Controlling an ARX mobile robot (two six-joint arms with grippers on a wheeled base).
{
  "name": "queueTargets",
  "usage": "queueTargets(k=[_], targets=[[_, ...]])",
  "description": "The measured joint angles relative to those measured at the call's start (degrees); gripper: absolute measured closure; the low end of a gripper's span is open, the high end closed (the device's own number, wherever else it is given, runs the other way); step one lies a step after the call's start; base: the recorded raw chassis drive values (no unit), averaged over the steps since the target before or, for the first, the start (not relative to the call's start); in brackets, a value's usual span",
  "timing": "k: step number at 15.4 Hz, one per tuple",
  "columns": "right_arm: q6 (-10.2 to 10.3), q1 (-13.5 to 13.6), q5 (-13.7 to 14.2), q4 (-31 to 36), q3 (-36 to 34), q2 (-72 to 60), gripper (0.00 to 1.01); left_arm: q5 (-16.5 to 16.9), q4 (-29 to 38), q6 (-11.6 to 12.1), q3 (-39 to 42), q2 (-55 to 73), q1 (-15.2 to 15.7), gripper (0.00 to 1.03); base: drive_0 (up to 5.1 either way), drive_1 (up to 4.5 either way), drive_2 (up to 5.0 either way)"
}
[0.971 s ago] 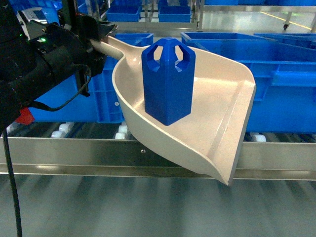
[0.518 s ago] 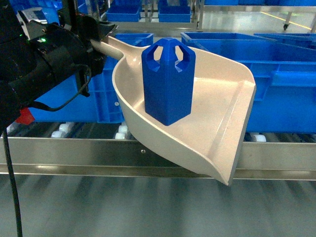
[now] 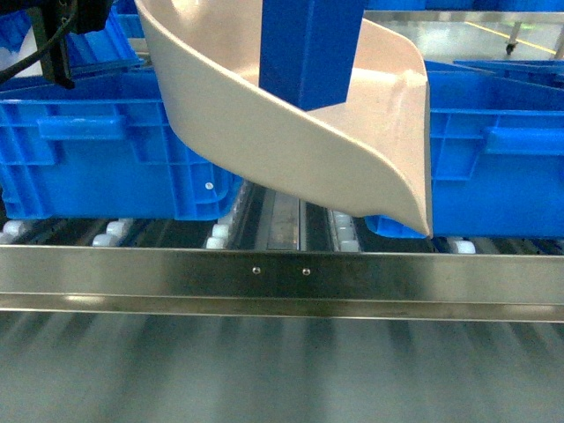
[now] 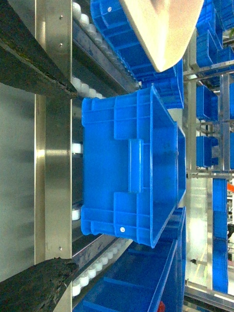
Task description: Place part in tray to right shelf
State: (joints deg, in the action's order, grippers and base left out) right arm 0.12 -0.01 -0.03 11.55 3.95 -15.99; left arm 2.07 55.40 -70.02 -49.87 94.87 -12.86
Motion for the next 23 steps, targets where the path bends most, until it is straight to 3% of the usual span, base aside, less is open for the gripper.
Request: queueTargets(k=[2, 5, 8, 10, 11, 12, 15, 18, 20, 23], targets=[[0.0, 0.0, 0.0, 0.0, 0.0, 0.0, 0.03, 0.9, -0.5, 0.9, 2.7, 0.0, 0.5, 0.91, 0.0, 0.00, 0.0], [0.0, 0.0, 0.0, 0.0, 0.0, 0.0, 0.03, -0.7, -0.5, 1.3, 1.1, -4.8, 3.6, 0.91, 0.0, 0.00, 0.0], [0.0, 0.0, 0.0, 0.0, 0.0, 0.0, 0.03, -5.5, -6.3, 1.0, -4.3, -6.9, 10.1, 0.91, 0.0, 0.00, 0.0], [0.0, 0.0, 0.0, 0.0, 0.0, 0.0, 0.03, -11.4, -10.6, 2.6, -10.5, -2.6, 15.0, 0.91, 0.0, 0.00, 0.0], [0.0, 0.0, 0.0, 0.0, 0.0, 0.0, 0.03, -14.4, -12.0, 3.7, -15.1, 1.1, 15.9, 0.91, 0.0, 0.00, 0.0], [0.0, 0.0, 0.0, 0.0, 0.0, 0.0, 0.03, -16.7, -13.4, 5.4, -19.8, 4.3, 16.5, 0.91, 0.0, 0.00, 0.0], [0.0, 0.0, 0.0, 0.0, 0.0, 0.0, 0.03, -20.6, -18.6, 14.4, -36.8, 15.0, 18.5, 0.91, 0.0, 0.00, 0.0], [0.0, 0.0, 0.0, 0.0, 0.0, 0.0, 0.03, -24.9, -23.5, 21.2, -48.0, 20.2, 20.6, 0.91, 0.0, 0.00, 0.0], [0.0, 0.0, 0.0, 0.0, 0.0, 0.0, 0.03, -25.7, -23.7, 24.3, -49.3, 20.3, 21.6, 0.91, 0.0, 0.00, 0.0], [0.0, 0.0, 0.0, 0.0, 0.0, 0.0, 0.03, -25.6, -24.1, 25.5, -49.6, 20.3, 21.6, 0.91, 0.0, 0.00, 0.0]])
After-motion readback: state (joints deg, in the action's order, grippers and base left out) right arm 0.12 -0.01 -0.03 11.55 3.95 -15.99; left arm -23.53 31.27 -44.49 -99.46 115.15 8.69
